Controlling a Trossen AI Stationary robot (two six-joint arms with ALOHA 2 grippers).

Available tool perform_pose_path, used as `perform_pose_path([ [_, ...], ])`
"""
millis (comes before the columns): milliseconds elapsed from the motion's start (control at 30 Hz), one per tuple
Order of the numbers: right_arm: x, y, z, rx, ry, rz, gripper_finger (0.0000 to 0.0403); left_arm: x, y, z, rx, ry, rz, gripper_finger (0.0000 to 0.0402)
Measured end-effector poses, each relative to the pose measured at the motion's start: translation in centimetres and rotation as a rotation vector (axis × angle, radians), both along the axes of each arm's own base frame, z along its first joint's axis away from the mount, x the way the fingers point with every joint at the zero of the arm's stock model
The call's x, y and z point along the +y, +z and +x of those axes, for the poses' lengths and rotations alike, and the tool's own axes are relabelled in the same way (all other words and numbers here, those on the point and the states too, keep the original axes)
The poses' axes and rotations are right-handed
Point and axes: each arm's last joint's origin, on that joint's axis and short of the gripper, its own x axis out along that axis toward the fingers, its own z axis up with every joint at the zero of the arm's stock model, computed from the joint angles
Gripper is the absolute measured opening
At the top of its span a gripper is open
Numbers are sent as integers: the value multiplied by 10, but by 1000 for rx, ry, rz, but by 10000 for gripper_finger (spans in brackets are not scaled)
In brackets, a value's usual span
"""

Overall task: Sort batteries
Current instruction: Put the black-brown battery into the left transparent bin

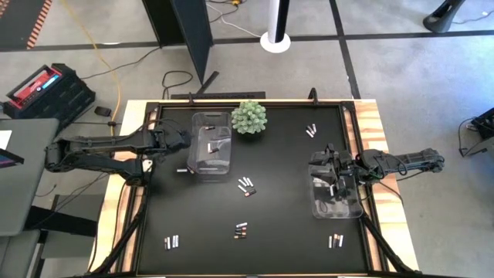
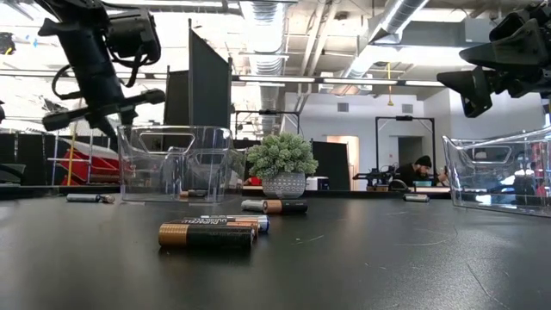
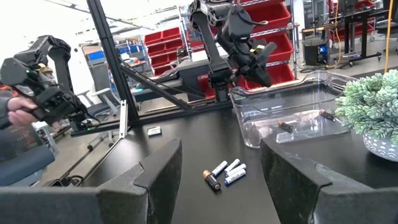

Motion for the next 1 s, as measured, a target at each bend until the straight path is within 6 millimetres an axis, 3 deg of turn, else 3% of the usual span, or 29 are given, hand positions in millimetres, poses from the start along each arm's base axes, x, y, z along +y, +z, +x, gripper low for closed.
perform_pose_path([
  [333,0,0,0,0,0,0,235,4,-2,5,-197,306,18,16],
  [467,0,0,0,0,0,0,235,6,-14,15,-159,312,2,16],
  [767,0,0,0,0,0,0,235,4,-44,33,-290,650,-174,16],
  [1000,0,0,0,0,0,0,235,5,-55,40,-291,691,-232,16],
])
